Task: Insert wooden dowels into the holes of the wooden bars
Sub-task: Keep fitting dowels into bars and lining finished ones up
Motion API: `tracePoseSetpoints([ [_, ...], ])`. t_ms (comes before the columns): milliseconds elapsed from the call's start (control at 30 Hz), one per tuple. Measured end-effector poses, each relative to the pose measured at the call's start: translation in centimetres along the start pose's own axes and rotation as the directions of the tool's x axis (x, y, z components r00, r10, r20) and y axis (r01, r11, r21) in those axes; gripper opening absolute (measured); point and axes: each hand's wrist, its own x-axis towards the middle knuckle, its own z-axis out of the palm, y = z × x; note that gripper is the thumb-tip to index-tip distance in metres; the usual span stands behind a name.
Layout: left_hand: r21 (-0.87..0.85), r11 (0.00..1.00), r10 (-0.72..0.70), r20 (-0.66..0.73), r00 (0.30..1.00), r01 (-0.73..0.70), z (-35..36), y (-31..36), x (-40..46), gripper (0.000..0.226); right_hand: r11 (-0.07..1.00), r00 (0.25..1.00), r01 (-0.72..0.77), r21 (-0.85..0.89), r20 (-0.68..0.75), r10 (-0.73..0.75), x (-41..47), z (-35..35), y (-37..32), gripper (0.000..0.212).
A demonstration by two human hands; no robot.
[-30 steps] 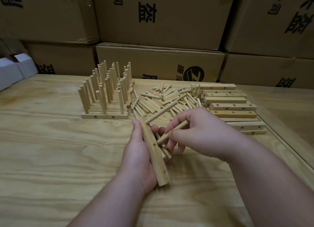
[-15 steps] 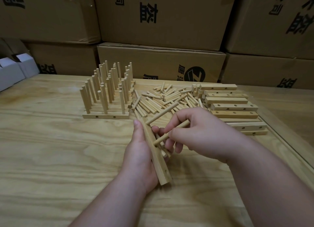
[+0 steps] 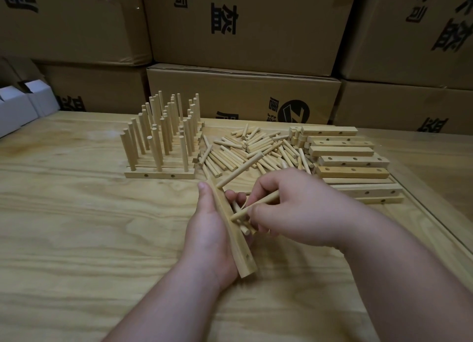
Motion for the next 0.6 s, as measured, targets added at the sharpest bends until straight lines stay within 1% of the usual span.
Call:
tracePoseSetpoints([
  [133,0.006,1.0,0.002,-0.012,1.0,-0.002,0.3,0.0,-0.2,0.062,0.997,0.999,0.033,-0.073,0.009,-0.033,-0.1,0.3,-0.5,0.01],
  [267,-0.022,1.0,-0.013,0.012,1.0,0.013,0.4,0.1,-0.5,0.067,1.0,0.999,0.005,0.022,0.041,-0.006,-0.1,-0.2,-0.1,0.014],
  [333,0.006,1.0,-0.013,0.024,1.0,0.013,0.4,0.0,-0.5,0.072,0.999,0.999,-0.011,0.032,0.052,0.01,-0.2,-0.5,0.2,0.014],
  [400,0.031,1.0,-0.003,0.031,1.0,0.002,0.5,0.0,-0.6,0.072,1.0,0.999,-0.017,0.019,0.047,0.017,-0.1,-0.6,0.4,0.015],
  [500,0.062,0.998,0.017,0.019,1.0,-0.018,0.6,0.0,-0.7,0.066,0.999,1.0,-0.007,-0.036,0.022,0.008,0.0,-0.5,0.4,0.017],
  [600,0.089,0.995,0.031,0.014,0.999,-0.032,0.8,-0.1,-0.9,0.063,0.987,1.0,-0.006,-0.159,0.006,0.007,0.0,-1.0,0.4,0.015],
])
